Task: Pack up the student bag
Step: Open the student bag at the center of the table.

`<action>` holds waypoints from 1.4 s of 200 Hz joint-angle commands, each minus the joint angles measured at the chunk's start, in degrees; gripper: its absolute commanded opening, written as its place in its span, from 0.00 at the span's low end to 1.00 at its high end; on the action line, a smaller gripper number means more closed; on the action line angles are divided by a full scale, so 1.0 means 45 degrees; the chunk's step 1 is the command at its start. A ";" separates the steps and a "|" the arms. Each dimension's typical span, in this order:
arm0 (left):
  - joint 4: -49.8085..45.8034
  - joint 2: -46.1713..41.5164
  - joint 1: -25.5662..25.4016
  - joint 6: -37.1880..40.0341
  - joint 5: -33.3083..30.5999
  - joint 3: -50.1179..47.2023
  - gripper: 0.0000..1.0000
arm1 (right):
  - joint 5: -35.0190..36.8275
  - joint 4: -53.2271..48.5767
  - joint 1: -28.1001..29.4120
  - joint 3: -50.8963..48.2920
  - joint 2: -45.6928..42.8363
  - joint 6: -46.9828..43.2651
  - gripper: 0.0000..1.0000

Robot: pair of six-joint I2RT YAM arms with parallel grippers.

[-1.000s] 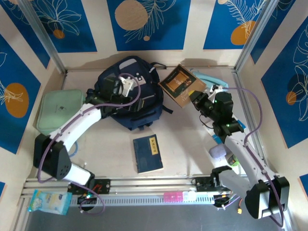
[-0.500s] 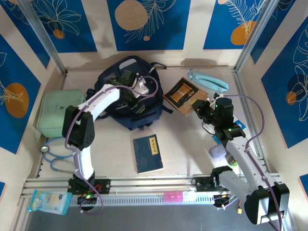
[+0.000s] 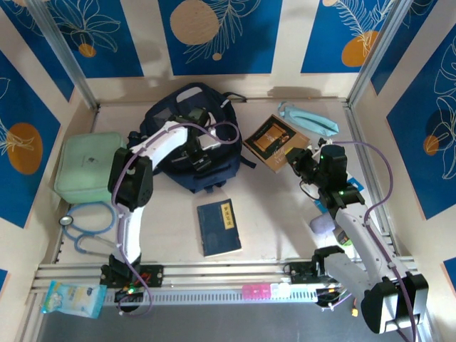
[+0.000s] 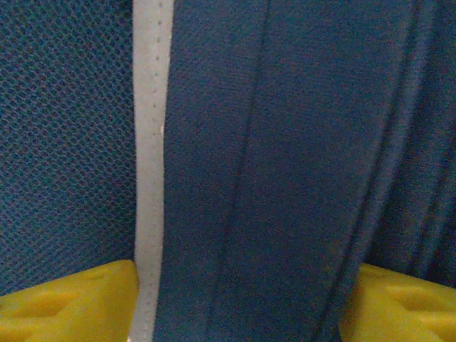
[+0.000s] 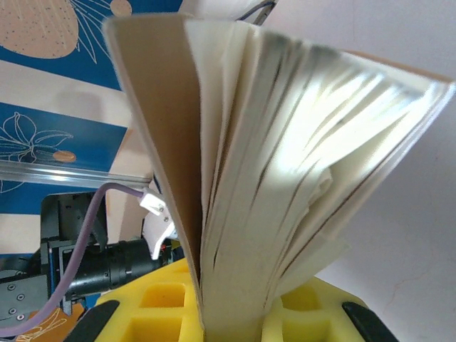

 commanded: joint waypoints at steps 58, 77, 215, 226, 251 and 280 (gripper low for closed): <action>0.0445 -0.0526 -0.0270 -0.0222 -0.0565 0.0699 0.12 | -0.0088 0.0600 -0.0133 0.0087 -0.0498 0.0151 0.00; 0.0757 -0.1058 -0.0265 -0.0533 -0.0734 0.0718 0.00 | 0.0109 0.0268 -0.0216 0.0161 -0.0678 0.0013 0.00; 0.7680 -0.5510 -0.0273 -0.5308 -0.2060 -0.1838 0.00 | -0.2479 0.1881 -0.0311 -0.0839 -0.1309 -0.0154 0.00; 0.7873 -0.5629 -0.0260 -0.5342 -0.1786 -0.1913 0.00 | -0.2570 0.2363 0.0124 -0.0801 -0.0981 -0.0110 0.00; 0.7751 -0.5683 -0.0278 -0.5301 -0.1617 -0.1740 0.00 | -0.2350 0.3183 0.1408 -0.0215 0.0200 -0.0268 0.00; 0.7694 -0.5804 -0.0278 -0.5424 -0.1502 -0.1723 0.00 | -0.1376 0.3612 0.2723 0.0723 0.2308 0.0267 0.00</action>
